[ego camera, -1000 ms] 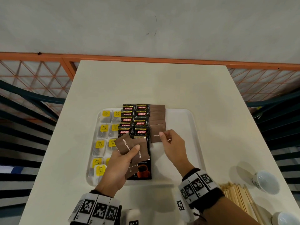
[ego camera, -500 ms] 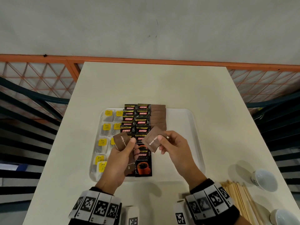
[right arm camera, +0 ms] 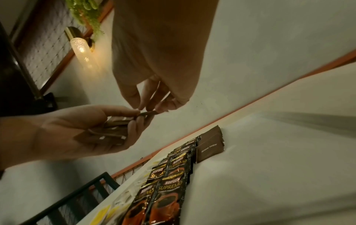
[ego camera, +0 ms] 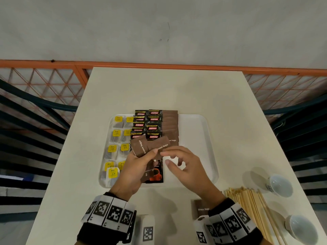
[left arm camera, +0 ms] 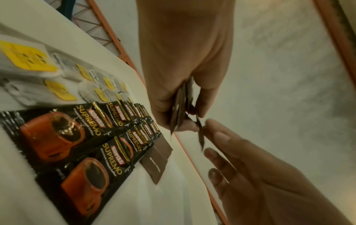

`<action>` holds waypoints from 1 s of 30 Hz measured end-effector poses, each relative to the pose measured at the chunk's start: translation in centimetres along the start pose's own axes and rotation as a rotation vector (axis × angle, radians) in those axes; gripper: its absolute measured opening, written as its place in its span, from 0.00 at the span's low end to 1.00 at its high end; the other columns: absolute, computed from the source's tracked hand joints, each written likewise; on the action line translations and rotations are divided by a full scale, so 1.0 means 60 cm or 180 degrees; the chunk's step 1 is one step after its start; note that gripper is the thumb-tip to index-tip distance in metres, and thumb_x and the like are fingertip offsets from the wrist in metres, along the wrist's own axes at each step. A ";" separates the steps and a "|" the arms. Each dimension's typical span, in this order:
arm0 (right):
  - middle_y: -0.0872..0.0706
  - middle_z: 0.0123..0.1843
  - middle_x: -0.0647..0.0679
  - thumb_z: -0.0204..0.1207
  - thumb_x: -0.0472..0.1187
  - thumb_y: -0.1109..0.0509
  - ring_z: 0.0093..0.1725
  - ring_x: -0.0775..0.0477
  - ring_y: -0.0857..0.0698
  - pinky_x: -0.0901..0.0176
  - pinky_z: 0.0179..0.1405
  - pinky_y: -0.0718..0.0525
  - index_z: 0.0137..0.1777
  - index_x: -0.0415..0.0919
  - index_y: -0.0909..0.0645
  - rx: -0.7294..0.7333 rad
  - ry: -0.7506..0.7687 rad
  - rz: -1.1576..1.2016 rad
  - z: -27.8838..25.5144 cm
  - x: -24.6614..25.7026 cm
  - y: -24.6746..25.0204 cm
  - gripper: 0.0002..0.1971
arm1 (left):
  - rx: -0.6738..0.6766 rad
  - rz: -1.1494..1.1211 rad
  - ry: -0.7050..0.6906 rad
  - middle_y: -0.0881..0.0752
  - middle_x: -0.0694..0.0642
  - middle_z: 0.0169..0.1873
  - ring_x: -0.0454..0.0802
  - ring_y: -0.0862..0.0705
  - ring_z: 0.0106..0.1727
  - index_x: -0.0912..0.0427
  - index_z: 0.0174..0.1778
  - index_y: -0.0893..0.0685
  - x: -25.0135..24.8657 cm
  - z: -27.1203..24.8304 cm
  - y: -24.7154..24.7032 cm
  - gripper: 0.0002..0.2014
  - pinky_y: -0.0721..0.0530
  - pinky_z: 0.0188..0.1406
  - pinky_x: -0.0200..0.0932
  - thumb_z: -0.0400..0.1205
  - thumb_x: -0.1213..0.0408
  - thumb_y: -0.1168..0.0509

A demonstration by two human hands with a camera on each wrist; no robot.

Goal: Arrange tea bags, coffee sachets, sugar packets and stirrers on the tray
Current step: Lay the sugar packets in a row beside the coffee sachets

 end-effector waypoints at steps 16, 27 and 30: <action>0.16 0.37 0.48 0.77 0.33 0.32 0.34 0.53 0.20 0.66 0.34 0.20 0.47 0.37 0.18 -0.0526 -0.2418 0.1260 0.023 -0.079 0.025 0.02 | -0.0145 -0.0524 0.0467 0.13 0.60 0.37 0.47 0.12 0.31 0.62 0.47 0.16 0.021 -0.005 0.030 0.07 0.13 0.31 0.38 0.83 0.67 0.39; 0.12 0.45 0.44 0.74 0.38 0.28 0.44 0.47 0.18 0.51 0.52 0.19 0.34 0.49 0.22 -0.0524 -0.2506 0.0215 0.065 -0.139 -0.005 0.09 | -0.0046 -0.0380 0.0522 0.10 0.62 0.32 0.52 0.11 0.31 0.62 0.55 0.17 0.031 -0.015 0.052 0.11 0.14 0.30 0.39 0.84 0.69 0.44; 0.13 0.43 0.47 0.74 0.39 0.28 0.46 0.45 0.17 0.48 0.58 0.17 0.38 0.46 0.21 -0.0501 -0.2450 -0.0002 0.072 -0.137 -0.007 0.06 | -0.0033 -0.0191 0.0468 0.10 0.64 0.32 0.51 0.14 0.26 0.66 0.59 0.20 0.032 -0.017 0.057 0.11 0.17 0.24 0.36 0.84 0.69 0.42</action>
Point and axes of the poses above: each hand's wrist, its own z-axis towards the middle knuckle, its own y-axis out of the back of the hand, x = y × z, the point moved 1 cm from there along z, towards the middle knuckle
